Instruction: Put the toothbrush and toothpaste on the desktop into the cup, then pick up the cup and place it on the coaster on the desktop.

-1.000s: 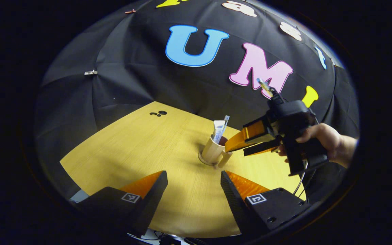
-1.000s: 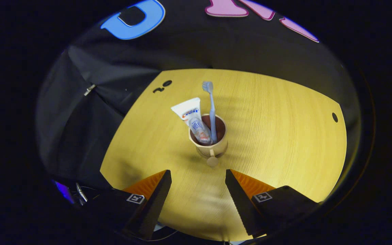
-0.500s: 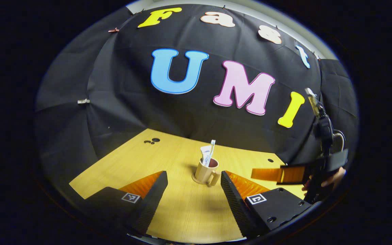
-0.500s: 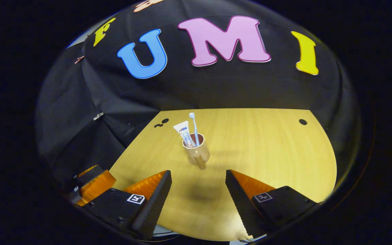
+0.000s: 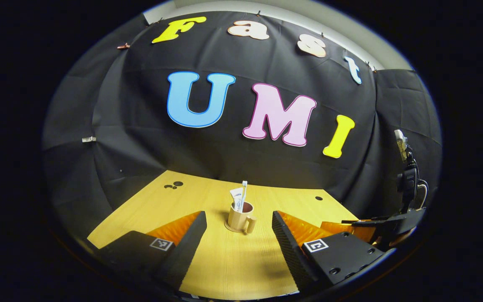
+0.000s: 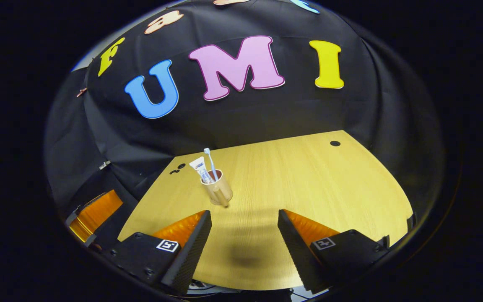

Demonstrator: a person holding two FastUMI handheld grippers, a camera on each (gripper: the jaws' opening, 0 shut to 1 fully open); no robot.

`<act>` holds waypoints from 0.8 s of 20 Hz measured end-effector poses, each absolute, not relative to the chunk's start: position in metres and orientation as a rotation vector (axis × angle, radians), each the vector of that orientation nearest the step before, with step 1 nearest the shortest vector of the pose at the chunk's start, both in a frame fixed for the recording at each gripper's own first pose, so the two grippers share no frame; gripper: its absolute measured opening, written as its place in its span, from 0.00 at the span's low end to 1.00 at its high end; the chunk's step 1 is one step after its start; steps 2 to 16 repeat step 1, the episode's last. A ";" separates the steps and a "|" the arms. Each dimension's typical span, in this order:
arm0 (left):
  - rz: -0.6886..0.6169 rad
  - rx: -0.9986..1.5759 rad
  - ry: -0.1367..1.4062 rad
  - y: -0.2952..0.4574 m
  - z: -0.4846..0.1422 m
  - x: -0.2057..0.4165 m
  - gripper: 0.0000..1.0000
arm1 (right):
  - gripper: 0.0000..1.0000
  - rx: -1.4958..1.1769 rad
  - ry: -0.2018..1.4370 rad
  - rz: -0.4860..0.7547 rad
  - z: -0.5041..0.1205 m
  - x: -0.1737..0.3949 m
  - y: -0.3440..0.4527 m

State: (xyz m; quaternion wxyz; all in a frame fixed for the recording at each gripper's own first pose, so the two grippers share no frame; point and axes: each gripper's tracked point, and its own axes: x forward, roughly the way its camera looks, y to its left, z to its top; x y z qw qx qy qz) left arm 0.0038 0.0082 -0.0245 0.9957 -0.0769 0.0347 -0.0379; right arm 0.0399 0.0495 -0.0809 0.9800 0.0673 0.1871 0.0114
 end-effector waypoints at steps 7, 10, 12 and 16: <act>-0.083 -0.154 0.075 0.008 -0.025 0.004 0.98 | 0.91 0.152 0.378 0.021 -0.084 0.042 0.052; -0.083 -0.154 0.075 0.008 -0.025 0.004 0.98 | 0.91 0.152 0.378 0.021 -0.084 0.042 0.052; -0.083 -0.154 0.075 0.008 -0.025 0.004 0.98 | 0.91 0.152 0.378 0.021 -0.084 0.042 0.052; -0.083 -0.154 0.075 0.008 -0.025 0.004 0.98 | 0.91 0.152 0.378 0.021 -0.084 0.042 0.052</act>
